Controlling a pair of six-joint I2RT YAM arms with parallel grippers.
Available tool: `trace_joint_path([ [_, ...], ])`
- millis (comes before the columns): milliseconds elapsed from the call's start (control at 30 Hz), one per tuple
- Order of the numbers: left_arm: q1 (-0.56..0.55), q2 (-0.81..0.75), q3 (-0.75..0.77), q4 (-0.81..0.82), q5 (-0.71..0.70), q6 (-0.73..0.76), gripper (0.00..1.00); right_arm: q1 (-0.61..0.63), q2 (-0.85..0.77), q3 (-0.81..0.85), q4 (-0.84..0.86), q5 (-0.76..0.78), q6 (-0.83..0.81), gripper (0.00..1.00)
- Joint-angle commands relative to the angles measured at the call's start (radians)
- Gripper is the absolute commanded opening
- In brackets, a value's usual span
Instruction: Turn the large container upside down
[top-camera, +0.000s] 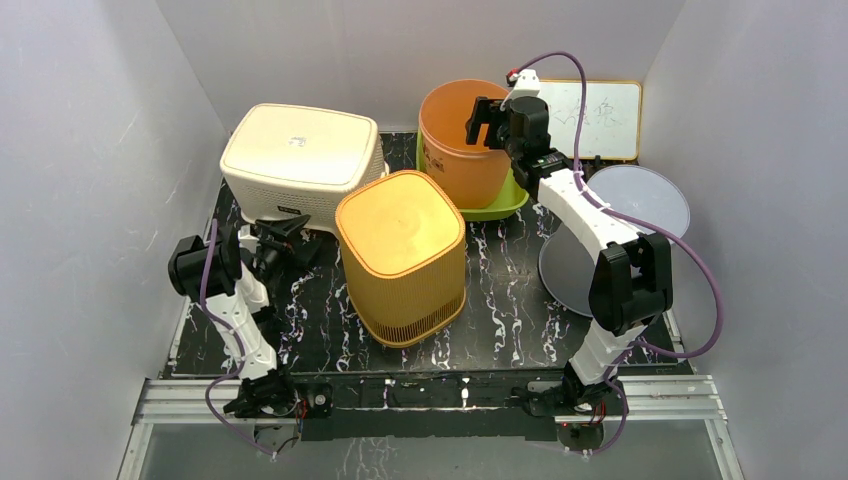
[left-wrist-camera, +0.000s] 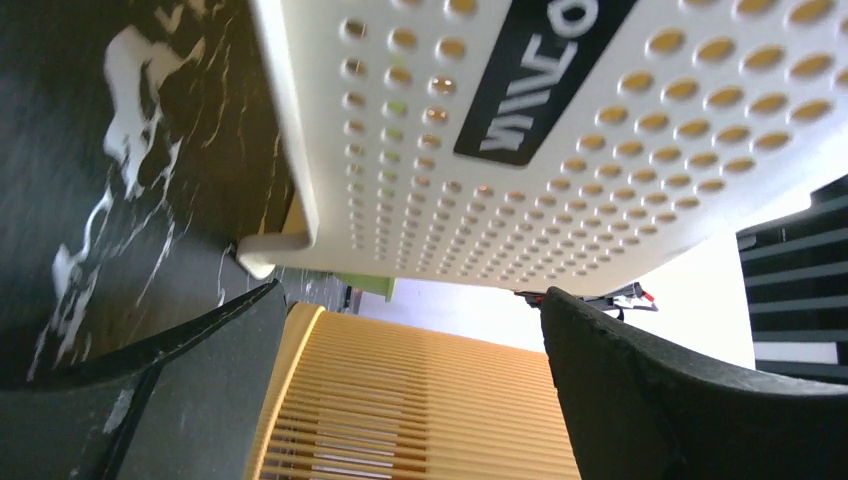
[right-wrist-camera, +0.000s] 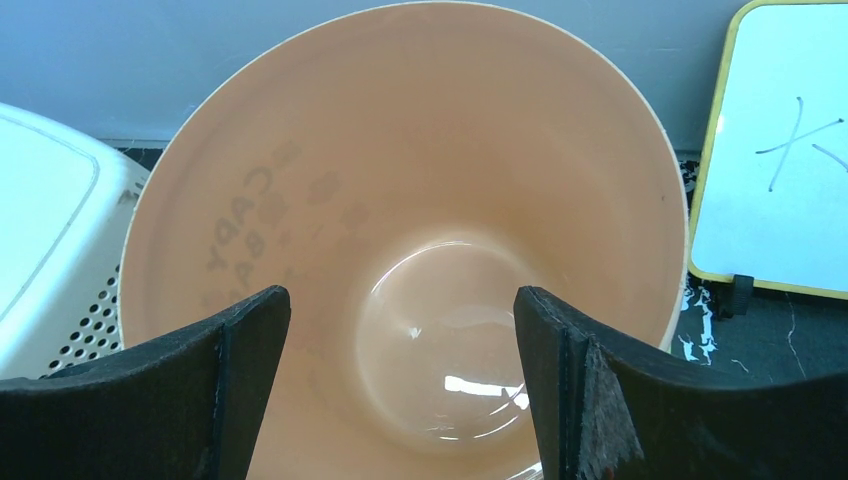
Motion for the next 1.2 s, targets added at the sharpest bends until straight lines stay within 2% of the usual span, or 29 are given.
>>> trace_joint_path([
  [0, 0.013, -0.064, -0.13, 0.058, -0.049, 0.025, 0.98, -0.006, 0.01, 0.065, -0.012, -0.031, -0.012, 0.81],
  [167, 0.014, -0.258, -0.222, -0.116, -0.075, 0.113, 0.98, 0.004, 0.006, 0.087, -0.039, -0.048, -0.015, 0.81],
  [233, 0.014, -0.381, -0.233, -0.269, -0.086, 0.174, 0.98, 0.017, -0.005, 0.086, -0.045, -0.041, -0.018, 0.81],
  [333, 0.015, -0.64, -0.2, -0.651, -0.139, 0.324, 0.98, 0.04, -0.023, 0.089, -0.056, -0.023, -0.033, 0.81],
  [400, 0.015, -0.837, -0.128, -0.985, -0.23, 0.477, 0.99, 0.053, -0.036, 0.092, -0.062, -0.009, -0.045, 0.81],
  [433, 0.015, -0.905, -0.078, -1.133, -0.284, 0.545, 0.98, 0.056, -0.044, 0.092, -0.063, -0.006, -0.047, 0.81],
  [467, 0.016, -0.942, -0.033, -1.214, -0.309, 0.594, 0.98, 0.057, -0.053, 0.091, -0.062, -0.003, -0.048, 0.81],
  [567, 0.023, -0.843, 0.103, -1.315, -0.287, 0.661, 0.98, 0.061, -0.074, 0.092, -0.053, 0.002, -0.048, 0.81],
  [667, 0.023, -0.746, 0.167, -1.268, -0.288, 0.656, 0.98, 0.063, -0.088, 0.123, -0.061, 0.007, -0.059, 0.81],
  [800, 0.023, -0.634, 0.257, -1.312, -0.322, 0.707, 0.98, 0.063, -0.122, 0.152, -0.084, -0.008, -0.078, 0.81],
  [967, 0.023, -0.518, 0.339, -1.273, -0.359, 0.699, 0.98, 0.069, -0.176, 0.151, -0.123, -0.055, -0.09, 0.81],
  [1167, 0.022, -0.358, 0.508, -1.208, -0.401, 0.659, 0.98, 0.089, -0.225, 0.103, -0.147, -0.08, -0.084, 0.81],
])
